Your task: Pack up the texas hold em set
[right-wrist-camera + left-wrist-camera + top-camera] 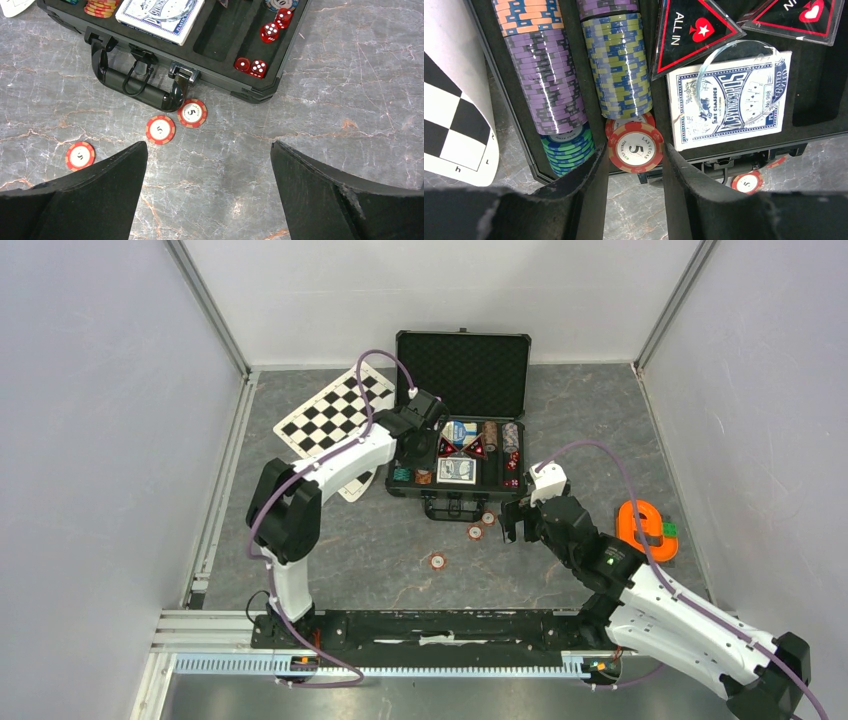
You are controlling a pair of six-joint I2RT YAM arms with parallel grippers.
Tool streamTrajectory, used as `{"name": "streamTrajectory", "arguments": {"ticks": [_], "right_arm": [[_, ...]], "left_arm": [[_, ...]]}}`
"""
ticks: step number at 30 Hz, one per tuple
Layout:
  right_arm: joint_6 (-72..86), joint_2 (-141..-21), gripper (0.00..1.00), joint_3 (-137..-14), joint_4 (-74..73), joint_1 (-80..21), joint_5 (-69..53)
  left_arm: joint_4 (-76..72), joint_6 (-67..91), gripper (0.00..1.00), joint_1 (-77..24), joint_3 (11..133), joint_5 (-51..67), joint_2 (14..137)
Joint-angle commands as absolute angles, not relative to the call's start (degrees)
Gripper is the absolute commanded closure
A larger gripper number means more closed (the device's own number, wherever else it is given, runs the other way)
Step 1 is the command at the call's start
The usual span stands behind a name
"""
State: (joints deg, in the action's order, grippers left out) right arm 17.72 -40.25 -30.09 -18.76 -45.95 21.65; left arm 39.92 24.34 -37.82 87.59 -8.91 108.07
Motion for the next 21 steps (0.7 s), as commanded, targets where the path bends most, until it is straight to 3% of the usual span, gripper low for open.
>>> {"name": "streamTrajectory", "arguments": {"ticks": [1, 16, 21], "right_arm": [[17.9, -40.4, 0.01, -31.2, -18.3, -45.9, 22.6], [17.9, -40.0, 0.01, -30.8, -18.2, -45.8, 22.5], [18.0, -40.2, 0.01, -30.6, -18.0, -45.8, 22.3]], "left_arm": [[41.5, 21.5, 0.66, -37.5, 90.3, -7.9, 109.1], [44.1, 20.9, 0.64, -36.9, 92.7, -9.1, 111.7], [42.9, 21.2, 0.47, -36.7, 91.0, -10.0, 109.3]]}}
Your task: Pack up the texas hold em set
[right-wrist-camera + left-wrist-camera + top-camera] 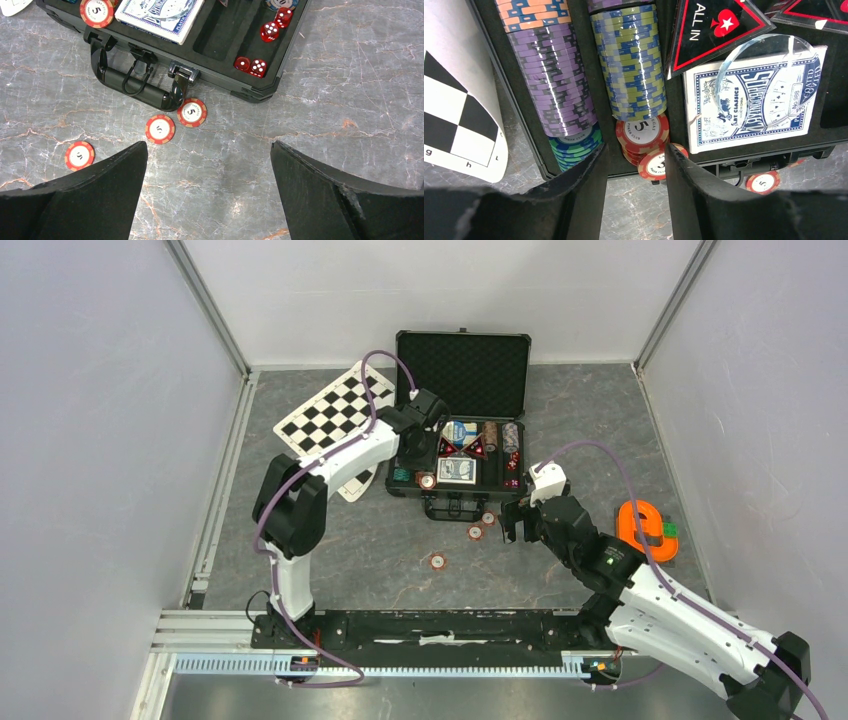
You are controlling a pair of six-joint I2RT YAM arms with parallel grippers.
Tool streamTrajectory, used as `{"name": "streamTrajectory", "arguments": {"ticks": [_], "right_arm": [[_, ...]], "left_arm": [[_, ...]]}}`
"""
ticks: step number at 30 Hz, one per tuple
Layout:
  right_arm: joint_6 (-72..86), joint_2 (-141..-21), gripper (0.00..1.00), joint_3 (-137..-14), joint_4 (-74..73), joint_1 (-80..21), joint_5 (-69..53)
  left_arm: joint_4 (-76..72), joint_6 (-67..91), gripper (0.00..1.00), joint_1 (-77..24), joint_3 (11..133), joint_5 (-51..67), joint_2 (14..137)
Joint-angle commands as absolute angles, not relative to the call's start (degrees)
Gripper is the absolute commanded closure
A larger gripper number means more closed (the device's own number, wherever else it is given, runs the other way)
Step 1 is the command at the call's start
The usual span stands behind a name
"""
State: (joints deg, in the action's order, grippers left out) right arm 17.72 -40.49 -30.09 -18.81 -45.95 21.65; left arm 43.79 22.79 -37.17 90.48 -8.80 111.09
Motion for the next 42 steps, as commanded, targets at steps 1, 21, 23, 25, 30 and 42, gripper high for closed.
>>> {"name": "streamTrajectory", "arguments": {"ticks": [1, 21, 23, 25, 30, 42], "right_arm": [[18.0, -40.3, 0.01, -30.7, -18.0, -45.8, 22.3], [18.2, -42.0, 0.01, -30.1, -17.3, -45.8, 20.1], [18.3, -43.0, 0.01, -30.2, -17.5, -45.8, 19.7], [18.7, -43.9, 0.01, -30.4, -17.9, -45.8, 19.5], [19.0, -43.5, 0.01, -30.5, -18.3, -45.8, 19.7], [19.4, -40.2, 0.01, -29.5, -19.6, -45.8, 20.7]], "left_arm": [[42.6, 21.3, 0.45, -36.8, 90.5, -10.6, 108.7], [31.7, 28.2, 0.18, -41.3, 70.1, -9.2, 91.7], [30.5, 29.5, 0.14, -42.9, 66.6, -9.5, 89.1], [29.4, 30.6, 0.11, -45.5, 63.3, -9.8, 87.2], [30.9, 34.7, 0.01, -52.9, 57.0, -12.5, 84.0], [28.4, 33.3, 0.1, -62.1, 47.2, -12.2, 78.7]]}}
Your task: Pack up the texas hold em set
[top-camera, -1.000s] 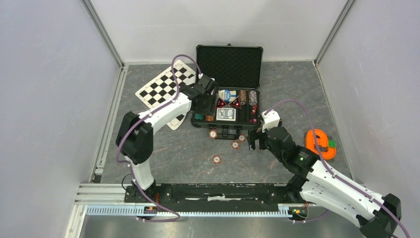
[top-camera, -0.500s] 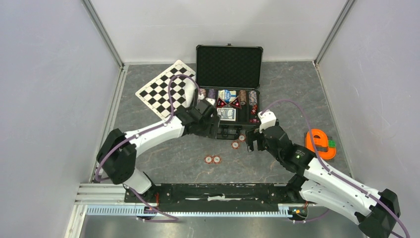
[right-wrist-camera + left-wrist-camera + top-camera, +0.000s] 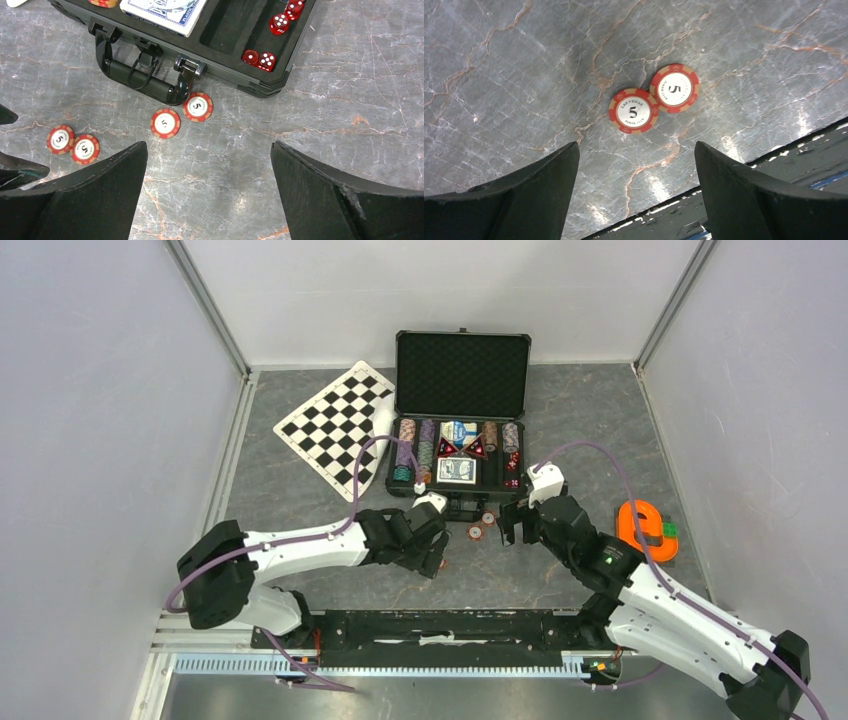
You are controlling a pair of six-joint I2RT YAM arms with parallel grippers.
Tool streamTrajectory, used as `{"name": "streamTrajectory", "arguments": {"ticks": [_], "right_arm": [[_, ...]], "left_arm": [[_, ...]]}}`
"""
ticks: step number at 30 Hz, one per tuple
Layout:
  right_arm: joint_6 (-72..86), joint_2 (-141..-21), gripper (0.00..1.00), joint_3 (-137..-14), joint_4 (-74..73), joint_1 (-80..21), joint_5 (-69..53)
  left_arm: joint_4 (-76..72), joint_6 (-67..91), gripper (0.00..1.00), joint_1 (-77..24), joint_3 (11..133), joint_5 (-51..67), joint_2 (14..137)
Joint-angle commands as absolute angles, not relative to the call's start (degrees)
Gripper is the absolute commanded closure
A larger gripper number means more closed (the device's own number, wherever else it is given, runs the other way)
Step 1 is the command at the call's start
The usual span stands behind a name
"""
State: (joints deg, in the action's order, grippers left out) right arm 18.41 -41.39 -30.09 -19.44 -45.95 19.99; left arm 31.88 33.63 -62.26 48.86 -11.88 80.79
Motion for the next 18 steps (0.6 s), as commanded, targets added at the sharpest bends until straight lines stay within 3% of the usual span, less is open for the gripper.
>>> {"name": "streamTrajectory", "arguments": {"ticks": [1, 18], "right_arm": [[19.6, -40.1, 0.01, -29.4, -19.7, -45.8, 20.7], [21.2, -38.6, 0.01, -28.7, -20.3, -45.8, 19.9]], "left_arm": [[28.7, 32.8, 0.12, -62.1, 47.1, -12.6, 78.9], [27.9, 23.0, 0.21, -60.9, 48.8, -9.8, 88.2]]}}
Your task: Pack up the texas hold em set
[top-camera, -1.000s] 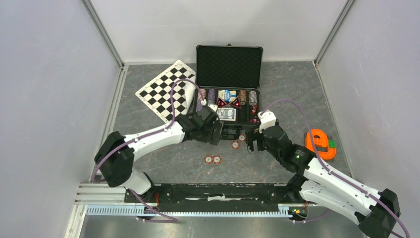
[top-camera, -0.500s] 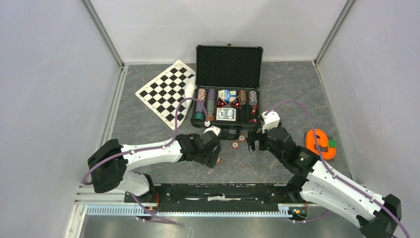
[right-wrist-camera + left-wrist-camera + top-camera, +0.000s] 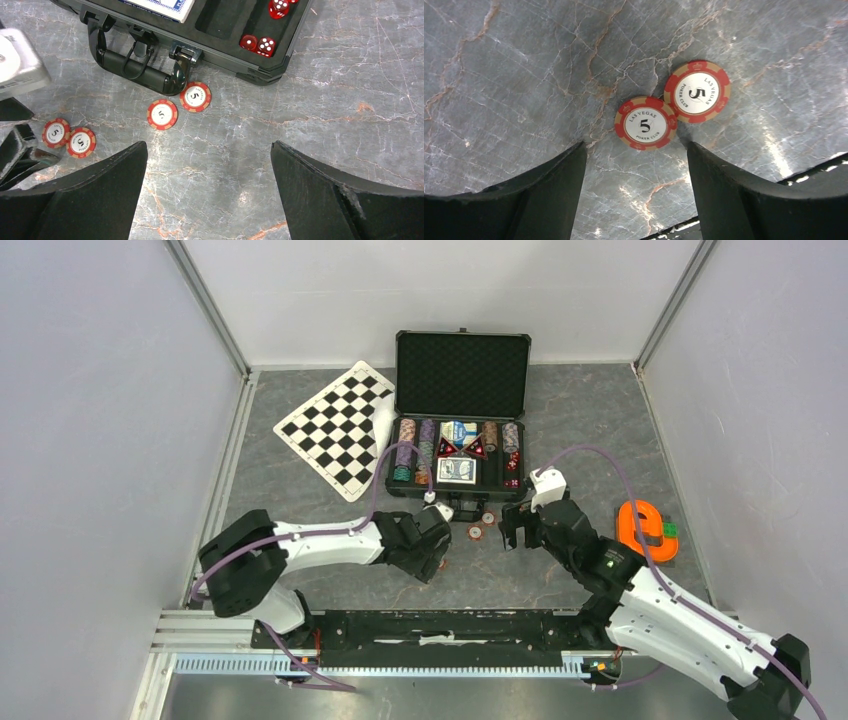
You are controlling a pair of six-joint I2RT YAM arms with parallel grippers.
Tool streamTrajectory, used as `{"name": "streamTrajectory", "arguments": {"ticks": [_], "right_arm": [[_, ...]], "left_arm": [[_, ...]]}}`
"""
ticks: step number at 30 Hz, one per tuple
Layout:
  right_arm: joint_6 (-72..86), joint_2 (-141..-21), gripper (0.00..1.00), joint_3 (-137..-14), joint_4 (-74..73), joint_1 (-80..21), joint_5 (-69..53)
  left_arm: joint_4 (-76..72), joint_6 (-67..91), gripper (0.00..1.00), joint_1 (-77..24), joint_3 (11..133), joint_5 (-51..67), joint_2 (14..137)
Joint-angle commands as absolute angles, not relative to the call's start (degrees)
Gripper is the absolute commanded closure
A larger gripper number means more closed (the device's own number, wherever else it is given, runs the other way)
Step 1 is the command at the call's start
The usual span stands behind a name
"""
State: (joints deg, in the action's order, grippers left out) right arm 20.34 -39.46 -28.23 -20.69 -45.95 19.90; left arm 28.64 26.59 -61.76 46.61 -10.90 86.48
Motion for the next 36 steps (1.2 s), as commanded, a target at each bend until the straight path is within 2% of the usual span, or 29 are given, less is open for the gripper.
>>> {"name": "streamTrajectory", "arguments": {"ticks": [1, 6, 14, 24, 26, 36], "right_arm": [[21.3, -38.5, 0.01, -28.8, -20.4, -45.8, 19.9], [21.6, -38.5, 0.01, -28.8, -20.6, -45.8, 19.7], [21.9, -38.6, 0.01, -29.0, -20.5, -45.8, 19.5], [21.9, -38.7, 0.01, -29.0, -20.6, -45.7, 19.5], [21.9, -38.7, 0.01, -28.9, -20.5, -45.8, 19.5], [21.9, -38.6, 0.01, -28.8, -20.6, -45.8, 19.4]], "left_arm": [[27.5, 22.8, 0.21, -60.8, 48.8, -9.6, 88.4], [25.7, 21.4, 0.24, -60.6, 48.9, -8.5, 89.5], [26.0, 20.9, 0.41, -60.3, 50.4, -8.2, 92.4], [27.0, 22.4, 0.51, -59.8, 50.9, -7.8, 93.2], [27.1, 22.3, 0.56, -59.7, 51.0, -8.4, 92.3], [28.9, 23.6, 0.6, -57.3, 53.0, -8.8, 88.4]]}}
